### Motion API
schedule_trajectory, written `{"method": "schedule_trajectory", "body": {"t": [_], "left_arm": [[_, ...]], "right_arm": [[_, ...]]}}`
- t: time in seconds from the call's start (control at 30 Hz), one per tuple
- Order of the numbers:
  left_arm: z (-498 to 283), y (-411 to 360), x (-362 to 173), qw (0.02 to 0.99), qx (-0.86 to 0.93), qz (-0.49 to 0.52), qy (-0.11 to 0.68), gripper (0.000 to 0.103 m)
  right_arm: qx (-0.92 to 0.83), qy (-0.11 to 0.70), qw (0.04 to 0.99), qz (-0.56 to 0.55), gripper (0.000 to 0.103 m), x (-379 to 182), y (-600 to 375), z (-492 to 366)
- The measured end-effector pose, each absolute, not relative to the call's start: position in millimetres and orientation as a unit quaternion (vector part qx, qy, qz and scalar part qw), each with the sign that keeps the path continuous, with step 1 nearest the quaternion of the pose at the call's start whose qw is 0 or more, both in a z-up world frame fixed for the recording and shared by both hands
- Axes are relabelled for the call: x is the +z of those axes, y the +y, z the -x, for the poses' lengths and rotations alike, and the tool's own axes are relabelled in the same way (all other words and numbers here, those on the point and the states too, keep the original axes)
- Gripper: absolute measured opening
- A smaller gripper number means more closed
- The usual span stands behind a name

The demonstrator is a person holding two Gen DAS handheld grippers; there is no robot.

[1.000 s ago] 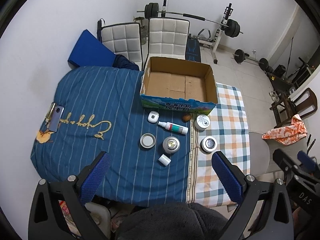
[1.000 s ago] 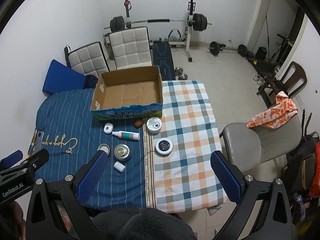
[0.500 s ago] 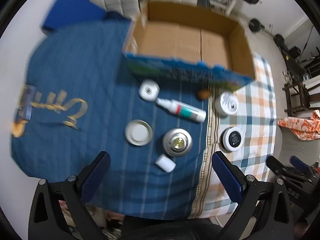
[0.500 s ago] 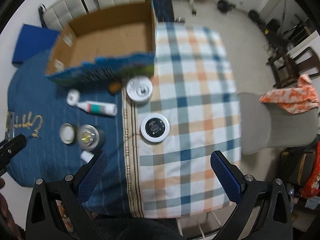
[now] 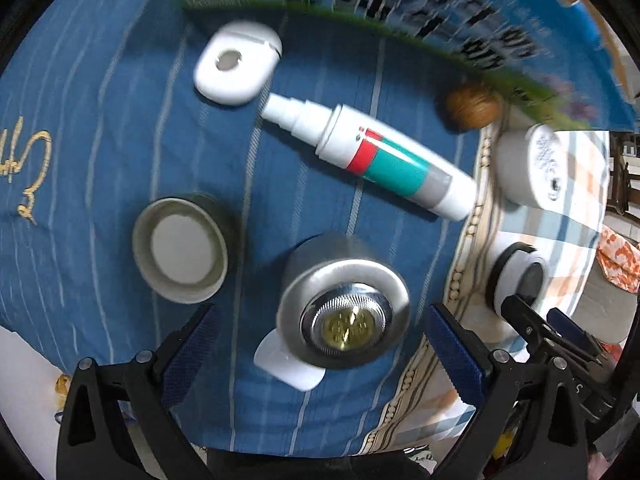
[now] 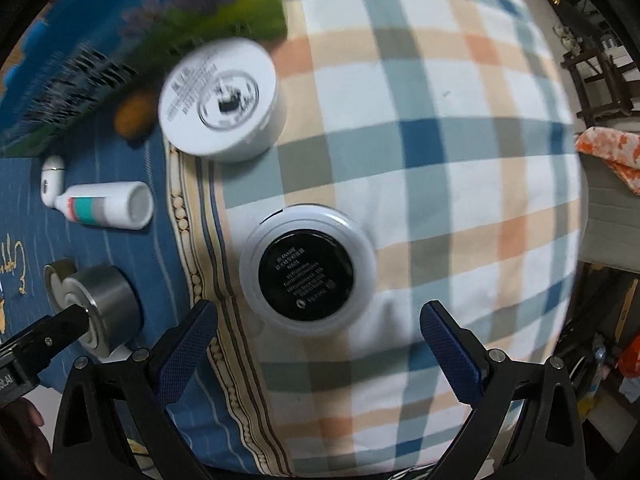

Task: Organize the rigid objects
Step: 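Grasp the silver tin with the left tool while the right tool grasps the black-lidded jar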

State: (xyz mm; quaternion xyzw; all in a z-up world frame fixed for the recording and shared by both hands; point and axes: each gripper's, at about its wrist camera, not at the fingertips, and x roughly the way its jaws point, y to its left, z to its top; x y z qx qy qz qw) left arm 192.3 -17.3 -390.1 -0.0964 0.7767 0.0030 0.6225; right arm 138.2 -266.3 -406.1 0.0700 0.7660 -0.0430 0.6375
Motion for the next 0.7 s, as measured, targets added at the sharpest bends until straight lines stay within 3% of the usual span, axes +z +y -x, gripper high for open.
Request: {"method": "schedule_trajectory", "body": {"t": [0.13, 0.2, 0.27, 0.33, 0.7], "left_arm": [[-193, -23, -409, 0.608, 0.000, 0.092, 0.788, 0.103], [-193, -27, -418, 0.606, 0.000, 0.085, 0.791, 0.092], [-189, -32, -424, 0.601, -0.006, 0.079, 0.795, 0.070], [-186, -36, -432, 0.596, -0.009, 0.070, 0.800, 0.070], [-174, -54, -432, 0.611, -0.003, 0.033, 0.791, 0.069]], "right_arm": [[-0.043, 0.773, 0.628, -0.082, 0.100, -426, -265, -137], [-0.044, 0.774, 0.625, -0.091, 0.098, -435, -266, -136], [-0.048, 0.776, 0.621, -0.095, 0.089, -444, -267, -135], [-0.051, 0.781, 0.614, -0.101, 0.082, -453, -268, -135], [-0.071, 0.774, 0.624, -0.087, 0.076, -452, -263, -125]]}}
